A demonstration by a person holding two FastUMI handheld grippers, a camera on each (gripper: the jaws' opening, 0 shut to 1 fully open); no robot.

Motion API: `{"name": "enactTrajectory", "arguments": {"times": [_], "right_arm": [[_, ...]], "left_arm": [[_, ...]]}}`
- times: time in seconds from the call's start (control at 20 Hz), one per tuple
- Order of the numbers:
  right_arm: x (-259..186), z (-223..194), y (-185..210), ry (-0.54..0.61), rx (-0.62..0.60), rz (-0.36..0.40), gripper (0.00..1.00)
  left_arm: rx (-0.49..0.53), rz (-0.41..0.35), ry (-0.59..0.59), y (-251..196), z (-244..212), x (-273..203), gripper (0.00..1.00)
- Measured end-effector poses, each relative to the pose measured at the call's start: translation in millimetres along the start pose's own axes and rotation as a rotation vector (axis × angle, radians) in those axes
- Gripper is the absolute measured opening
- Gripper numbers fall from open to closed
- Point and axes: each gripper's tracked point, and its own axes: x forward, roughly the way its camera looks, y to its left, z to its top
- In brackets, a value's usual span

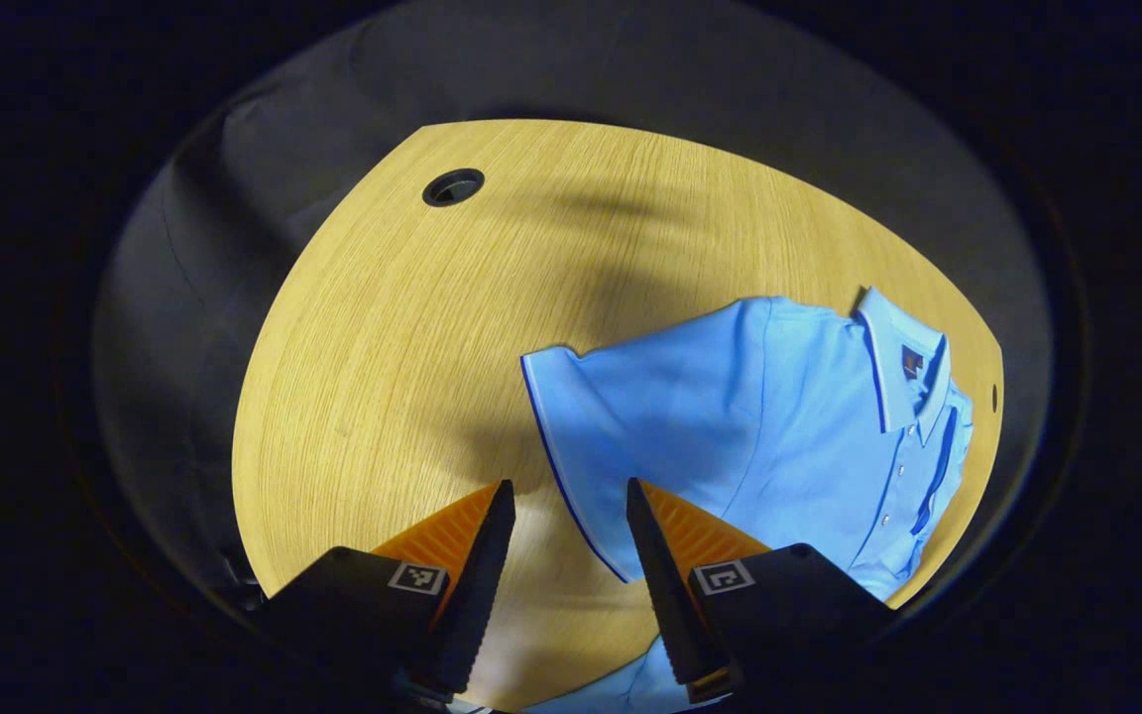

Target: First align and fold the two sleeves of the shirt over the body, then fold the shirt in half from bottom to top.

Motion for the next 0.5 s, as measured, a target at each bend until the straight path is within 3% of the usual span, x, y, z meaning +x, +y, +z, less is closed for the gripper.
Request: {"name": "enactTrajectory", "arguments": {"times": [0.15, 0.3, 0.35, 0.45, 0.5], "right_arm": [[-8.7, -0.3, -9.6, -0.003, -0.006, -0.01, 0.98], [-14.6, 0.1, -11.9, -0.008, 0.002, 0.001, 0.98], [-15.9, -0.3, -12.8, -0.009, 0.001, 0.003, 0.98], [-18.2, -0.8, -14.7, -0.011, -0.003, 0.006, 0.98], [-19.6, -1.0, -14.9, -0.014, -0.005, 0.009, 0.98]], "left_arm": [[-0.003, -0.006, 0.044, -9.5, -4.7, 9.2, 0.76], [0.001, 0.039, 0.04, -11.3, -5.3, 12.1, 0.44], [0.002, 0.047, 0.043, -13.3, -5.3, 10.3, 0.44], [-0.002, 0.045, 0.047, -17.0, -3.9, 8.2, 0.24], [0.015, 0.042, 0.042, -17.8, -2.8, 8.7, 0.23]]}}
